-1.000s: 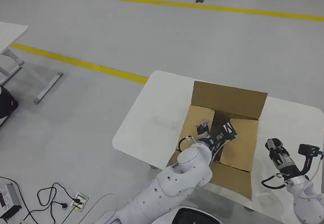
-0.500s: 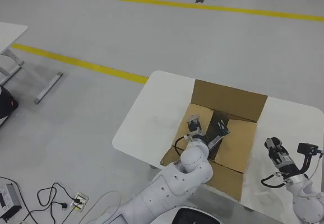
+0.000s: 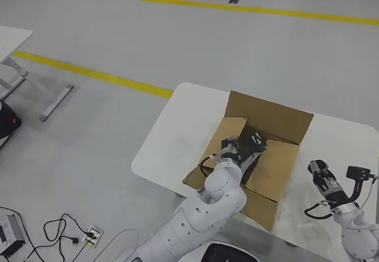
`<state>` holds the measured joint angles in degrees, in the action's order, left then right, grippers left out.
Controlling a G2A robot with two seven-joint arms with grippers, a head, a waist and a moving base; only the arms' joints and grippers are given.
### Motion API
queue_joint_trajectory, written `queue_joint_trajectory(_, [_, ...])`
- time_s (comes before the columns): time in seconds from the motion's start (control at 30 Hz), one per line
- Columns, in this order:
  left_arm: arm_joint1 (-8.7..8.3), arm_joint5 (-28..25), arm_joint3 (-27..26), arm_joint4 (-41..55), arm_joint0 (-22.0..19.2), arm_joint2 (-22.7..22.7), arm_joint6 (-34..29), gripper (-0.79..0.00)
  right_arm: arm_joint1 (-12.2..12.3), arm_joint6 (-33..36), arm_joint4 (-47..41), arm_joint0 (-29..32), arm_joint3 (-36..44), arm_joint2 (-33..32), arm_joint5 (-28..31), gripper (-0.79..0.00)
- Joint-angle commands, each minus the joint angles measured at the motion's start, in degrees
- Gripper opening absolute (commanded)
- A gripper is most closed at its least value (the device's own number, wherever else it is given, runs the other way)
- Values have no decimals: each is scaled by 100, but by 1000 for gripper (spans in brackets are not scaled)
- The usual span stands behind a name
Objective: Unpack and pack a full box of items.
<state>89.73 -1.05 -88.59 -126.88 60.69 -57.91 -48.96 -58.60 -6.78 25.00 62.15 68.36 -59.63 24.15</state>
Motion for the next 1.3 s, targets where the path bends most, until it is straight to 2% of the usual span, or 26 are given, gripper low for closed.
queue_joint_trajectory(0.0, [9, -25, -164, 198, 16, -100, -6, -785, -10, 5, 14, 16, 10, -35, 2, -785])
queue_joint_trajectory(0.23, [59, -143, -804, 1223, 39, -447, -118, -785, -26, 0, 34, 144, 92, -239, 72, -785])
queue_joint_trajectory(0.5, [146, 150, -1187, 3068, 122, -923, -569, -785, -10, 31, -1, 319, 295, -574, 235, -785])
queue_joint_trajectory(0.6, [142, 179, -1243, 3222, 122, -1034, -726, -785, 12, 55, -2, 391, 399, -752, 311, -785])
queue_joint_trajectory(0.7, [119, 209, -1248, 2916, 139, -1082, -735, -785, 35, 98, 26, 478, 562, -925, 377, -785])
queue_joint_trajectory(0.73, [115, 242, -1235, 2868, 147, -1104, -745, -622, 41, 121, 44, 511, 613, -972, 388, -785])
queue_joint_trajectory(0.8, [106, 230, -1207, 2777, 134, -1138, -777, 0, 47, 187, 22, 568, 733, -1038, 484, -785])
queue_joint_trajectory(0.9, [82, 135, -1177, 2409, 109, -1132, -726, 0, 50, 326, 74, 615, 874, -1086, 614, -785])
queue_joint_trajectory(1.1, [61, -7, -1198, 2263, 99, -1182, -643, 0, 16, 465, 182, 626, 1001, -1053, 683, -785])
queue_joint_trajectory(1.2, [25, -72, -1138, 1650, 63, -1178, -533, 0, -3, 709, 242, 577, 971, -970, 834, -785])
queue_joint_trajectory(1.27, [-11, -80, -1054, 923, 15, -1152, -411, 0, -23, 922, 250, 509, 895, -892, 896, -785])
